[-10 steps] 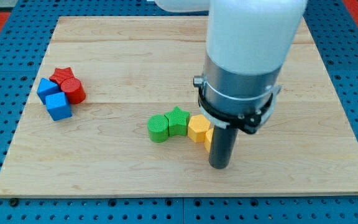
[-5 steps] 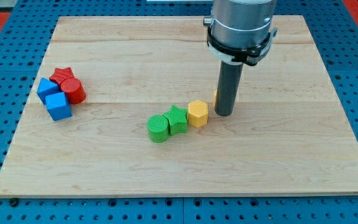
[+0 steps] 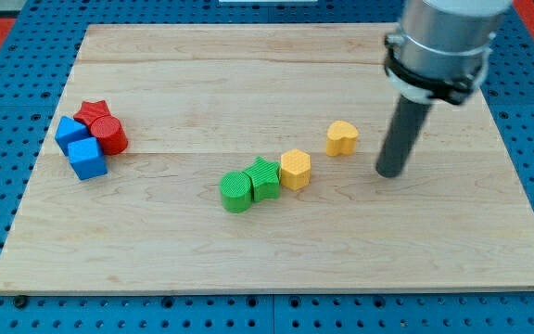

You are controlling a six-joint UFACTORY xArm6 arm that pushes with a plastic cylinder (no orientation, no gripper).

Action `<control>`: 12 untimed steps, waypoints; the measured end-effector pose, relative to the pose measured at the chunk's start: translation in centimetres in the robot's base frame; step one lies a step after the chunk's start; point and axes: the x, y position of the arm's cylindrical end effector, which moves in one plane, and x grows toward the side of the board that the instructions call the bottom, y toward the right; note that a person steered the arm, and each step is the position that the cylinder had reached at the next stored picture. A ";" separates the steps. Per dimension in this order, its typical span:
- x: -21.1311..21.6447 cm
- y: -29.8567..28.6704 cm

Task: Slide the yellow heart towards the top center of the board

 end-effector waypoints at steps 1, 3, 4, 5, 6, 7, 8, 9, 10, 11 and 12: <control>-4.2 -4.2; -12.4 -11.5; -15.5 -15.9; -13.0 -15.8; -15.6 -19.0; -20.8 -16.2; -21.7 -17.8; -21.7 -27.1; -24.9 -24.7; -26.4 -18.0; -24.1 -15.2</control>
